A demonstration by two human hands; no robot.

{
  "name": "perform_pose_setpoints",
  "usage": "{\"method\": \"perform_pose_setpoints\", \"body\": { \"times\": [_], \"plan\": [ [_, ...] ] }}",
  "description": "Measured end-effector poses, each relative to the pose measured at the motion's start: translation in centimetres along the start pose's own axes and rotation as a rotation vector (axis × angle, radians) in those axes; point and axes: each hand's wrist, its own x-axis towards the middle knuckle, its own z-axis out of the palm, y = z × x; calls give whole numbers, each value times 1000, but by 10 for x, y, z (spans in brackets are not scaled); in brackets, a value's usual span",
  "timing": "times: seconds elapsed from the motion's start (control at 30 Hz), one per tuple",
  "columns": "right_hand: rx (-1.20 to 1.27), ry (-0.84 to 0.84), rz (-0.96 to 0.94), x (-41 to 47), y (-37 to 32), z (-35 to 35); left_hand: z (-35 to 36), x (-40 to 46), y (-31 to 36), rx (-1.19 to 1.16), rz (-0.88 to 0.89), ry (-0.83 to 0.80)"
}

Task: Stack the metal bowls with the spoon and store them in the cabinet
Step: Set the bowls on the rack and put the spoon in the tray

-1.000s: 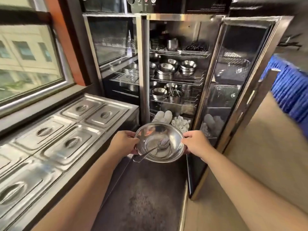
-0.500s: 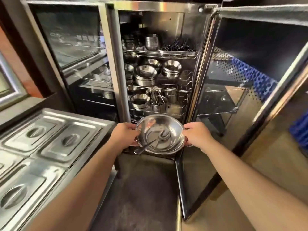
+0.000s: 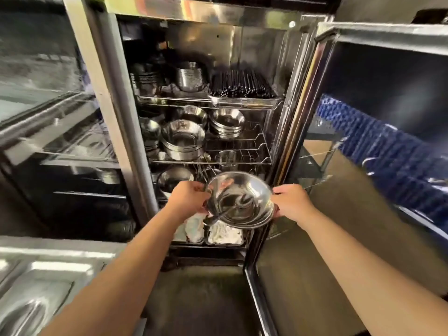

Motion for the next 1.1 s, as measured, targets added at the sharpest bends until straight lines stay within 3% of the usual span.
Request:
{"method": "perform_pose_setpoints", "body": {
  "times": [0.5, 0.7, 1.1],
  "plan": [
    [-43, 65, 16, 182, -51, 39, 14, 207, 41, 65, -9, -101],
    [-233, 38, 5, 247, -64, 49, 35, 265, 51, 62, -41, -101],
    [-323, 47, 86, 344, -63, 65, 70, 363, 52, 153, -30, -117]
  ]
}}
